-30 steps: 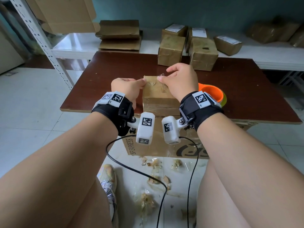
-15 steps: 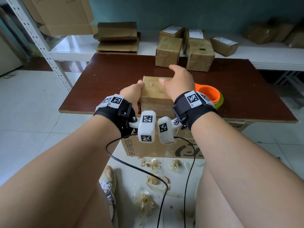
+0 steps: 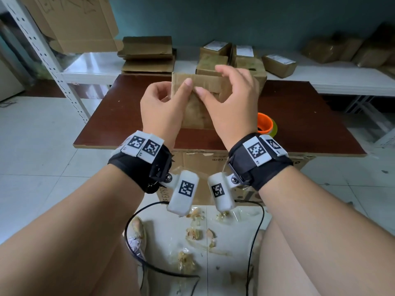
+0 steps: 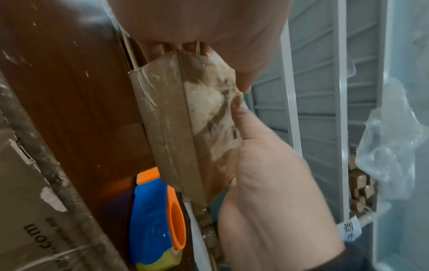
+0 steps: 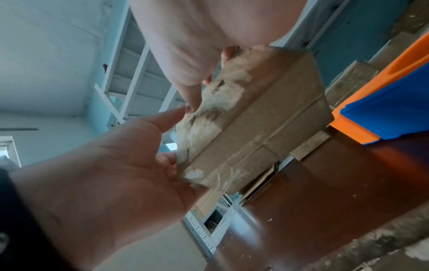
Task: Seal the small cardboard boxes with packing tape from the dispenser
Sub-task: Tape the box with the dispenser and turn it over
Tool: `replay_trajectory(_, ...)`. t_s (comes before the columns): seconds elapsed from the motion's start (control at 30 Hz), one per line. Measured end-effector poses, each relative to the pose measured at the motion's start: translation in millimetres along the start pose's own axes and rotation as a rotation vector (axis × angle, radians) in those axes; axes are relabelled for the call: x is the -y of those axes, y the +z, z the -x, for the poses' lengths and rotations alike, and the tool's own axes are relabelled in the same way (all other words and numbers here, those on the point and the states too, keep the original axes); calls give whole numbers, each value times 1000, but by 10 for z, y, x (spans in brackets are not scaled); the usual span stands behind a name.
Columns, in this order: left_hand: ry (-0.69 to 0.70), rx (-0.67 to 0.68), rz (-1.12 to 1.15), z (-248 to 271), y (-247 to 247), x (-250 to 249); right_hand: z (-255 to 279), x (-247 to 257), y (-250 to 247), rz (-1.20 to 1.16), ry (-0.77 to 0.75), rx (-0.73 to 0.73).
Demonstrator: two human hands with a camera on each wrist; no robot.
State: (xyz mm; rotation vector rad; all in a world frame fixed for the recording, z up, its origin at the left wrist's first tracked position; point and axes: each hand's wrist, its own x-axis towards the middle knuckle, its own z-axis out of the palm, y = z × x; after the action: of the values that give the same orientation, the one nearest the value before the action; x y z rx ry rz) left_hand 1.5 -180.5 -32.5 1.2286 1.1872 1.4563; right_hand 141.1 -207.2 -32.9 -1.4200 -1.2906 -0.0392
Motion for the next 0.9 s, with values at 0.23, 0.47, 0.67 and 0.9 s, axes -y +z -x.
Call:
replay_trajectory(0.23, -35, 76, 281, 118, -17, -200, 12, 77, -185, -204, 73, -70)
replay_trajectory(0.47, -193, 186, 447, 74, -20, -267, -20, 58, -312, -330, 152, -27)
replay_trajectory(0.67, -213, 321, 392, 28, -26, -215, -8, 86, -315, -166, 200, 91)
replay_trajectory(0.9, -260, 319, 430, -43, -102, -218, -68, -17, -315, -339, 245, 128)
